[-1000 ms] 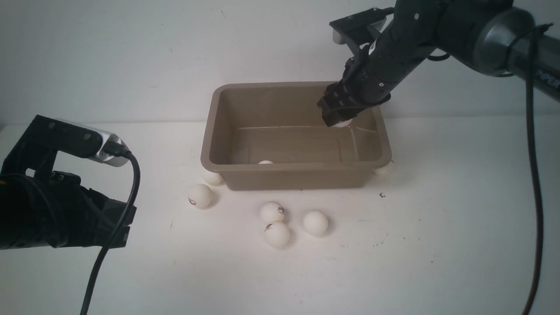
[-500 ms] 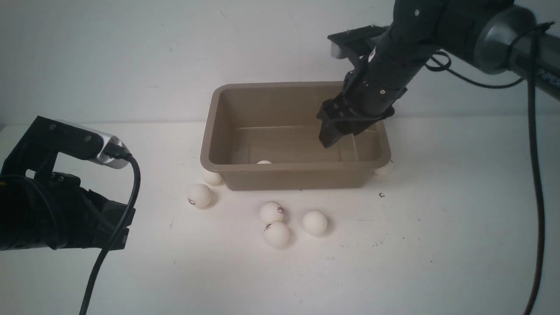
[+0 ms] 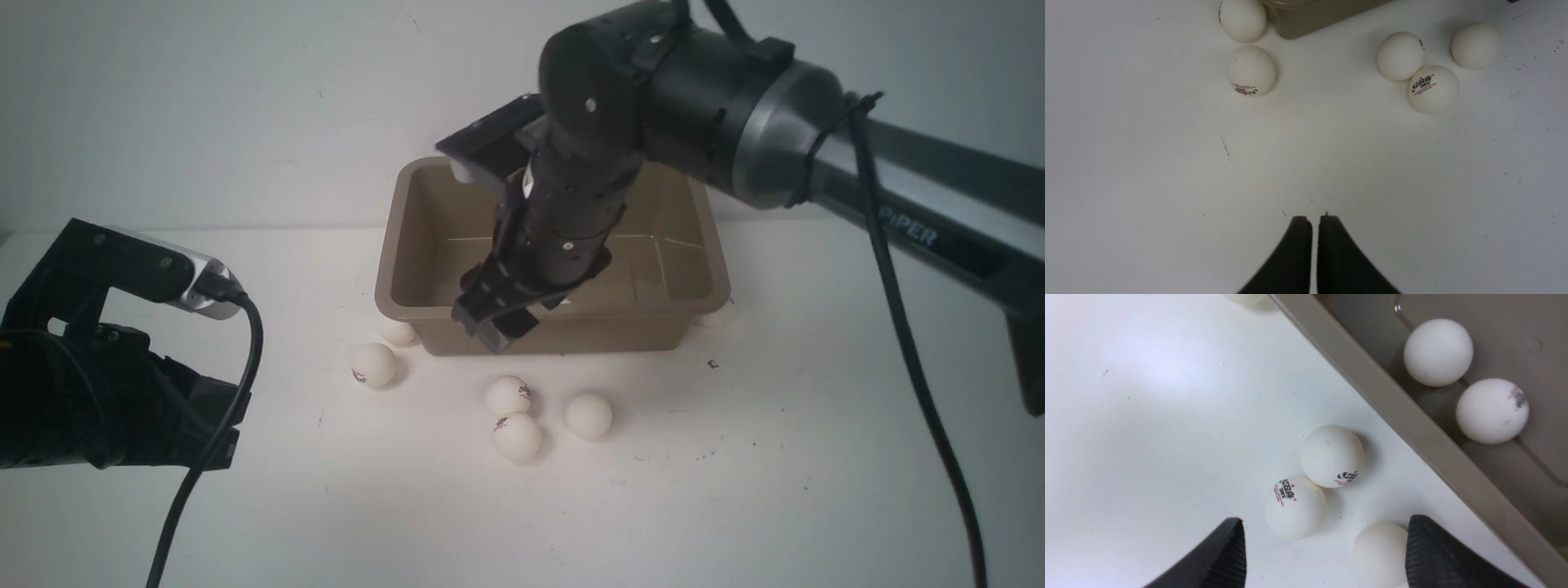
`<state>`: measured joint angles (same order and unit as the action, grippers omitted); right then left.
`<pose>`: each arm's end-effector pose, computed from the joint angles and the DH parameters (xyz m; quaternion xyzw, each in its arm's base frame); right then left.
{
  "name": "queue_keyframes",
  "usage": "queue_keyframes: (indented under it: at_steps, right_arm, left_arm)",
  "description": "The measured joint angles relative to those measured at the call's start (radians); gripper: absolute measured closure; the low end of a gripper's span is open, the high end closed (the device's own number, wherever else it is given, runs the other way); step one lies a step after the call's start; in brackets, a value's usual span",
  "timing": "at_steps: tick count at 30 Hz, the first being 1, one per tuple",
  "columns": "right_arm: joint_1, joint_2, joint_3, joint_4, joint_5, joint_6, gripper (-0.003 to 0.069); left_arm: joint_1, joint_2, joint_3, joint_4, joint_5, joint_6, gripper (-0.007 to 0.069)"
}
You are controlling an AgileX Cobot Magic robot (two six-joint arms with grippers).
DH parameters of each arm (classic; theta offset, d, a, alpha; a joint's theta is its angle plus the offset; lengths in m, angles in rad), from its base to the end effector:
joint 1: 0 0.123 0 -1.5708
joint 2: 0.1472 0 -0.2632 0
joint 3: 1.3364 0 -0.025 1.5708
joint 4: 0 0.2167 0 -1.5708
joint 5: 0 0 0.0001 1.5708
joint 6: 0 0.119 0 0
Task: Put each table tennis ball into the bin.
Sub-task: Use the right arm to clamp the table tennis ball closest to it
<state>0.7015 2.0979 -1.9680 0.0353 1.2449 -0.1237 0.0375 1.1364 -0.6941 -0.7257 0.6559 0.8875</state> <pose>0.3145 0.2709 0.2301 -0.3940 0.9081 0.0568 0.1303 0.2084 -0.0404 0.2398 0.1787 0.9054 -0.1405 0.3586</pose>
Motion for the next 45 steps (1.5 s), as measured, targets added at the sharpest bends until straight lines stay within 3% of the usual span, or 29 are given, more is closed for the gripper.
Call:
queue_keyframes:
  at_steps: [12,40,45]
  right_arm:
    - [-0.014,-0.005,0.207,-0.096,-0.003,0.023,0.0183]
    - [-0.060,0.060,0.212,-0.103,-0.098,0.019,0.0183]
    - [-0.060,0.060,0.212,-0.056,-0.104,-0.006,0.0183]
  left_arm:
    - [0.000,0.000,0.000,0.000,0.021,0.000,0.0615]
    - [0.000,0.000,0.000,0.000,0.021,0.000,0.0615]
    - [0.000,0.000,0.000,0.000,0.021,0.000,0.0615]
